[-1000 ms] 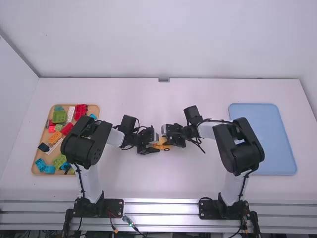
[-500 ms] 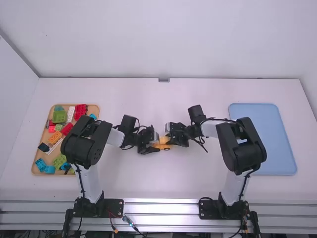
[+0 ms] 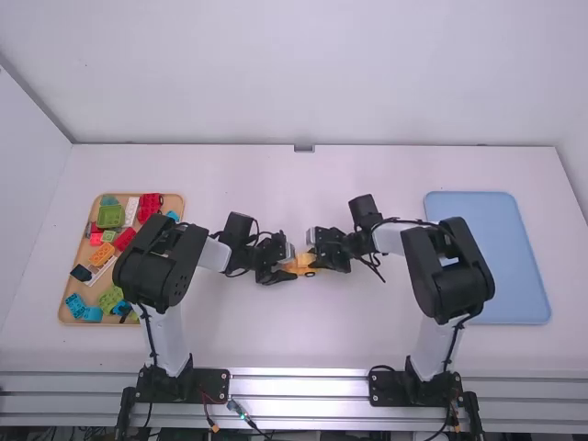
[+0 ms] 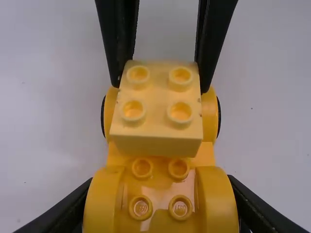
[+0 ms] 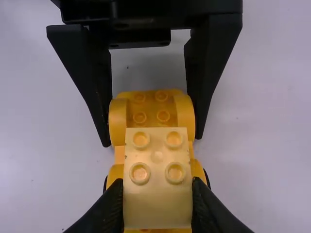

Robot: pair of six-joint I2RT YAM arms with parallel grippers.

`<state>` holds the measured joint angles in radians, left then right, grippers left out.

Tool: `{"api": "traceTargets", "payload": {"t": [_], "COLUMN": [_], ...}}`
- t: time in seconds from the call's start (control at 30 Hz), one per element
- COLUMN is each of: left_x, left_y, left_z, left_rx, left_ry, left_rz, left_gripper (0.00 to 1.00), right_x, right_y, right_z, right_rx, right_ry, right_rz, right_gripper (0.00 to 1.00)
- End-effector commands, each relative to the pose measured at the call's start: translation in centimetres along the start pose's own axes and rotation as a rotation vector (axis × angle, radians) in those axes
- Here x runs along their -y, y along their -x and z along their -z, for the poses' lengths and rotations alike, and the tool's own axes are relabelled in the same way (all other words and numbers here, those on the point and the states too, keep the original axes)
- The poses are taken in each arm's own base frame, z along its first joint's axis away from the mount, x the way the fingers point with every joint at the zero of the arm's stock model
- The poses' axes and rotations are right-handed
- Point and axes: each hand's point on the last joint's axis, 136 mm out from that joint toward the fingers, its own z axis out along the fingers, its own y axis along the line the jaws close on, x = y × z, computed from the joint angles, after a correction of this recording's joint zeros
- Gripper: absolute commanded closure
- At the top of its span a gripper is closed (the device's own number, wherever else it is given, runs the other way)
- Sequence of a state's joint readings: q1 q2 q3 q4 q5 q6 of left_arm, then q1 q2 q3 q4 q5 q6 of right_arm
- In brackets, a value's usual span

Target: Assemble lego blocks to make yellow taxi

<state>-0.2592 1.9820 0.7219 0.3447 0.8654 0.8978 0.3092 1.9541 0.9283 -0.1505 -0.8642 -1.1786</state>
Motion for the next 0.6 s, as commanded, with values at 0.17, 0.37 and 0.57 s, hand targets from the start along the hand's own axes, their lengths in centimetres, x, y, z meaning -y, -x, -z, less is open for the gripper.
{"api": "traceTargets", "payload": {"t": [0.17,0.37,0.57], "left_x": [0.3,0.1,0.2], "left_y": [-2.0,-2.4,-2.4], "left_z": [-0.2,-0.1,-0.1], "left_rx": [-0.082,-0.104,-0.103], "left_ry": [0.016,0.029,0.020], "left_rz": [0.073,0.077,0.037], "left_gripper": [0.59,0.60,0.59], "right_x": [0.7,0.7,0.9], "right_y": [-0.8,-0.6,0.9], "right_z": [0.5,0.5,1.1], "right_rx": [-0.052,-0.051,-0.042], "right_ry": [-0.031,-0.032,-0.051], "right_rz": [-0.003,0.002,0.055], "right_gripper": [0.79,0.79,0.79]}}
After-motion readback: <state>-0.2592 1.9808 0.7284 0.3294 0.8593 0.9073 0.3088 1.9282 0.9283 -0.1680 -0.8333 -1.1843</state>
